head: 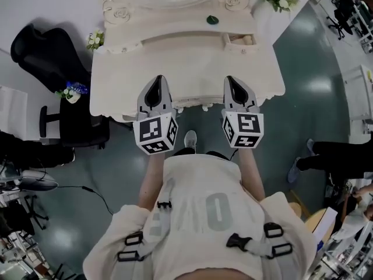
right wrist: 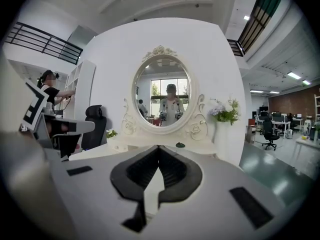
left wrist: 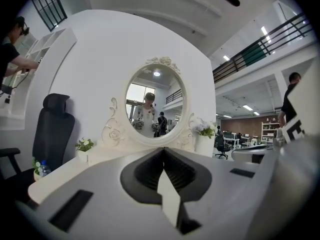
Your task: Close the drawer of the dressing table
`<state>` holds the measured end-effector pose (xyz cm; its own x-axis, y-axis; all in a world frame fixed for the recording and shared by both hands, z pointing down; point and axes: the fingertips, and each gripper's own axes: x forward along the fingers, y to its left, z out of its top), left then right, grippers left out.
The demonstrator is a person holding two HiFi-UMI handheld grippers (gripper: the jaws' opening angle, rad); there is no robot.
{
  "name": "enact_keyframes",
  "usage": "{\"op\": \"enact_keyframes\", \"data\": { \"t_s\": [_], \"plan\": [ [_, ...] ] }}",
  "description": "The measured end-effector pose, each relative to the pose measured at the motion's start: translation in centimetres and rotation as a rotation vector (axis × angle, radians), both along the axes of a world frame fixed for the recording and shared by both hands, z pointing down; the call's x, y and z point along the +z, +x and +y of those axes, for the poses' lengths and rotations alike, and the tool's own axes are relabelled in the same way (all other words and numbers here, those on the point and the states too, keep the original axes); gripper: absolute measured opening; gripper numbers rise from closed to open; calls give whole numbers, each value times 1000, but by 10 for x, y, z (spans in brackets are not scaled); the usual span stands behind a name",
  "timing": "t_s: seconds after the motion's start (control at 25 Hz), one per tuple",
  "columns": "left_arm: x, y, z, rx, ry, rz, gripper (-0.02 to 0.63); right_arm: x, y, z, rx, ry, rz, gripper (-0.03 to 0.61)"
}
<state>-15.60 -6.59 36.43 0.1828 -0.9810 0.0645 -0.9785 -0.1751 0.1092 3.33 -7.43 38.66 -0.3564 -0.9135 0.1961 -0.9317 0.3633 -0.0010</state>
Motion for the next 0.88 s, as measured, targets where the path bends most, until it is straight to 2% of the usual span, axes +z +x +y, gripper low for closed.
{"op": "enact_keyframes", "data": {
  "t_s": [0.16,0.36,0.88],
  "plan": [
    [-2,-11,-42,-1,5,8,18,-1,-11,-41,11,-8,1,8],
    [4,-14,-68,-14,-15,7,18,6,-20,-70,-5,-42,-8,8],
    [-2,-5,-104,-73,-2,-14,20,3,-20,-118,-91,-31,-2,8]
  ]
}}
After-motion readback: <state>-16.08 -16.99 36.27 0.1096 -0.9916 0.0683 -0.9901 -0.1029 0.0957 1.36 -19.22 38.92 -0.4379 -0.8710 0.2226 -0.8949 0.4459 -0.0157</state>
